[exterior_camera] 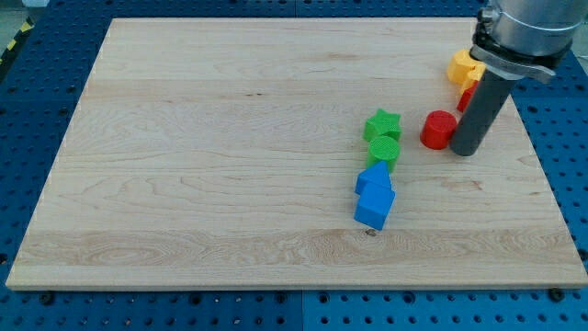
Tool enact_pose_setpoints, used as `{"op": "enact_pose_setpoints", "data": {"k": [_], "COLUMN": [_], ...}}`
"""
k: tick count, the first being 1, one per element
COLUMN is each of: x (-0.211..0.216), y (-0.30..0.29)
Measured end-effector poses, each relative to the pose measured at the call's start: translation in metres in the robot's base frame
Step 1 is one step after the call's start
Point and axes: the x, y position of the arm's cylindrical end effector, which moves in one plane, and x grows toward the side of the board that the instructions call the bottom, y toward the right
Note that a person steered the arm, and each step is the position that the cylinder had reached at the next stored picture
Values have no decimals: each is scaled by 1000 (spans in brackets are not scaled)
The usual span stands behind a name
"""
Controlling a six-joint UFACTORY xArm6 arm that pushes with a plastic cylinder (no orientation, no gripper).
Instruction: Slide the red circle slightly towards green star
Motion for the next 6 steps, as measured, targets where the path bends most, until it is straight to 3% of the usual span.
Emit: {"op": "enact_pose_setpoints", "data": {"k": [4,6], "x": [-13,-7], "y": [-22,25]}}
